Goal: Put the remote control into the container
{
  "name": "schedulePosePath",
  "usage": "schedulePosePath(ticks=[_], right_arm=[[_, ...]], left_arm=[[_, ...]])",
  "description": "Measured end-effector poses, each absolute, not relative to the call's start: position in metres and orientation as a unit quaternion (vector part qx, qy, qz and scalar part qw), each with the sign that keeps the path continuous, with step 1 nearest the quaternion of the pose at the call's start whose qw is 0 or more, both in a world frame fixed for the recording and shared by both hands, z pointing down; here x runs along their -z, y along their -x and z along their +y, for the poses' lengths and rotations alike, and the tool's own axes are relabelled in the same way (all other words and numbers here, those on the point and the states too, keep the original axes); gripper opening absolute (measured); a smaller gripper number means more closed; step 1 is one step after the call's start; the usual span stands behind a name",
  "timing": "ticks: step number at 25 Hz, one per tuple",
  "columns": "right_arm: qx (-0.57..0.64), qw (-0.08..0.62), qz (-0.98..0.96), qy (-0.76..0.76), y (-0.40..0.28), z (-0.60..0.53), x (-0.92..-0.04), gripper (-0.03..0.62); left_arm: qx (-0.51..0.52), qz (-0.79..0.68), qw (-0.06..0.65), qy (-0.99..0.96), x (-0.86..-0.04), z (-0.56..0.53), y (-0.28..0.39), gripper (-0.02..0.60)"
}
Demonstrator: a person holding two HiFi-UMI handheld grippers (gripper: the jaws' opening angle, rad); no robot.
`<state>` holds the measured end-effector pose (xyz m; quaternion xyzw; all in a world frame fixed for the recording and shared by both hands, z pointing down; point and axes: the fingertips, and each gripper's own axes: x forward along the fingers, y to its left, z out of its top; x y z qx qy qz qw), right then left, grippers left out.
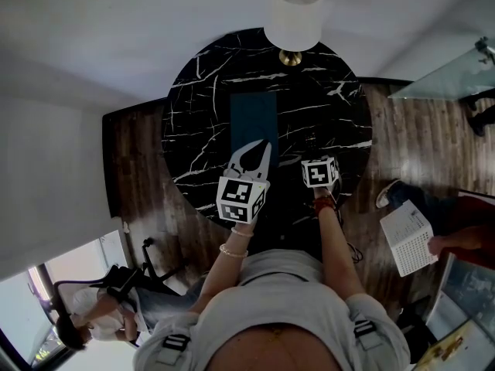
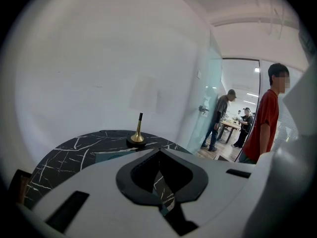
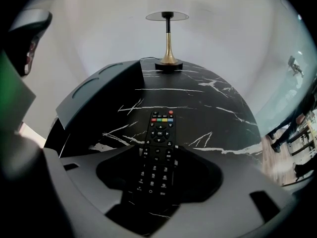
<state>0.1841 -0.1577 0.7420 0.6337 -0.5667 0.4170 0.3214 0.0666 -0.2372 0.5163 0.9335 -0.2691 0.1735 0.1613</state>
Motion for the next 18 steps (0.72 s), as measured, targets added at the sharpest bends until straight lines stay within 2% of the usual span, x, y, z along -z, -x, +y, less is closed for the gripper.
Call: schedulePosePath(ticks=[18], right_arm=[[-0.396,0.323,-0.562,-0.651,-0.187,-0.154,-0.734,0.221]], left_arm=[[-0.167,-0.277,0.161,-0.932,-0.511,-0.229,-0.053,0.008]])
